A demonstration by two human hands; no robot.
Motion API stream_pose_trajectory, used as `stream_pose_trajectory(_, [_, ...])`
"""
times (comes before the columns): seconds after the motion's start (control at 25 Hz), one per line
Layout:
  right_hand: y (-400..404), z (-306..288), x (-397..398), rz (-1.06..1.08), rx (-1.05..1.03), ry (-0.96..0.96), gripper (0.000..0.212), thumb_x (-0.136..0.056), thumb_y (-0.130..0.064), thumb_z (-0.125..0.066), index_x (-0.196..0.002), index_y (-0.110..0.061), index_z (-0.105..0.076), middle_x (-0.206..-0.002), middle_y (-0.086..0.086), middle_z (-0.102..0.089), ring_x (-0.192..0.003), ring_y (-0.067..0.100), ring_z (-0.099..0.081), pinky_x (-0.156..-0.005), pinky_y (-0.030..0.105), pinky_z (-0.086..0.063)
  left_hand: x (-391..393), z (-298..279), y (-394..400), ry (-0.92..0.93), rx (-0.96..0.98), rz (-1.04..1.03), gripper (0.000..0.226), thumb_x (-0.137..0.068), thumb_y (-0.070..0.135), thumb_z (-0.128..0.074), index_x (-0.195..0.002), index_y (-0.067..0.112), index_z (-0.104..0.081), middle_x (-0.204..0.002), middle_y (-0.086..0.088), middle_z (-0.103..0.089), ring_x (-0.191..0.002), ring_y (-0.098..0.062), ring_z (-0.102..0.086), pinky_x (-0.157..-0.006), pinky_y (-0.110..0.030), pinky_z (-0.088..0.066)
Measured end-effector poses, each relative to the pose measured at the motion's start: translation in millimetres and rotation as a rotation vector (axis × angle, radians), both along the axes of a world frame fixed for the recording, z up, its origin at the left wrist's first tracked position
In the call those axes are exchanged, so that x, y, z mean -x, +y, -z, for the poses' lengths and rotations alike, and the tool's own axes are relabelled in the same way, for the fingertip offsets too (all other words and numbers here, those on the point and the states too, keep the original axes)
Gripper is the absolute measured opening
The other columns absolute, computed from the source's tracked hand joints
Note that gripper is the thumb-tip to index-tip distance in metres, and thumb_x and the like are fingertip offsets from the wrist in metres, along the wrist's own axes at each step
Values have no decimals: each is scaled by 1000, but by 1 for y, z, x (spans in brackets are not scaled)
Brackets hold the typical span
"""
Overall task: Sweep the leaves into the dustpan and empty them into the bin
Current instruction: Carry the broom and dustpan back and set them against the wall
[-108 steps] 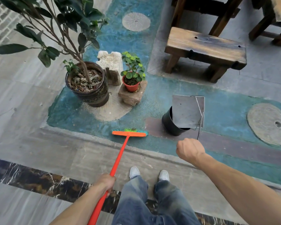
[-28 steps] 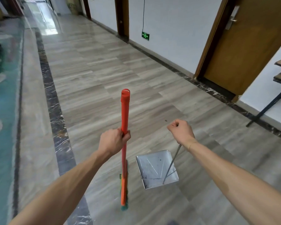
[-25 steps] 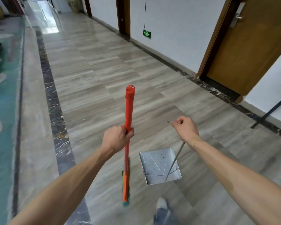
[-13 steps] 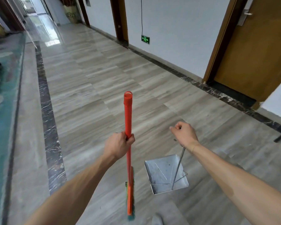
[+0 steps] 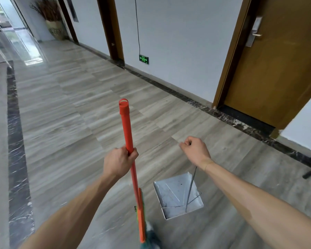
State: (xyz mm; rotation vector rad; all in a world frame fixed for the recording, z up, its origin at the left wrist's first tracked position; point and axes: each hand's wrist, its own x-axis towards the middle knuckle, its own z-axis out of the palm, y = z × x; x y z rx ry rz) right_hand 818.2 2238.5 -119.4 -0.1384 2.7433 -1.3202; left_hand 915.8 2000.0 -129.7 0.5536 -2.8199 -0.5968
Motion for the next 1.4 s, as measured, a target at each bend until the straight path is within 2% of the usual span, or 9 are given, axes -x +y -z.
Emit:
stream_pose_trajectory(0.2, [-75,-2,123,44,-58,-27,36,-84,-24,-61,-56,-19,-37,-55,-4,-42,-57,18,-41,-57,31,-35,125,3,-80,2,-47,60,42,-91,48,-48,-60,21,-49,-50,2,-56,-46,-19,-60,-47,-35,-52])
stream_pose_trajectory(0.4, [-131,-6,228,92,-36,-34,34,-82,-21,-61,-56,-18,-39,-56,-2,-43,-58,21,-42,-56,31,-36,232,-5,-149,8,-30,31,45,-90,51,-45,-65,16,-56,-55,-1,-62,-52,-22,-61,-50,-32,-48])
stream_pose_trajectory(0.52, [-160,-2,292,124,23,-51,31,-82,-19,-59,-58,-17,-39,-55,1,-42,-56,24,-41,-56,30,-37,297,-9,-183,17,-29,20,47,-88,53,-44,-65,14,-57,-55,-4,-62,-53,-25,-62,-51,-36,-52])
stream_pose_trajectory(0.8, [-226,13,459,90,108,-72,34,-82,-17,-59,-57,-18,-37,-55,0,-40,-52,22,-36,-54,30,-36,453,-8,-236,24,-99,17,44,-90,46,-50,-62,13,-57,-52,-1,-60,-51,-25,-62,-52,-37,-54])
stream_pose_trajectory(1.04, [-273,14,632,34,127,-125,31,-80,-17,-57,-57,-18,-36,-57,2,-42,-56,22,-39,-54,32,-36,617,-14,-274,-39,-104,-48,39,-91,45,-50,-70,14,-61,-58,0,-62,-55,-21,-63,-51,-32,-51])
stream_pose_trajectory(1.4, [-325,3,841,43,132,-136,32,-81,-14,-55,-57,-19,-35,-57,-1,-41,-54,22,-38,-54,32,-36,821,-25,-330,-16,-130,-67,41,-91,43,-50,-60,17,-53,-53,3,-57,-47,-17,-56,-49,-31,-48])
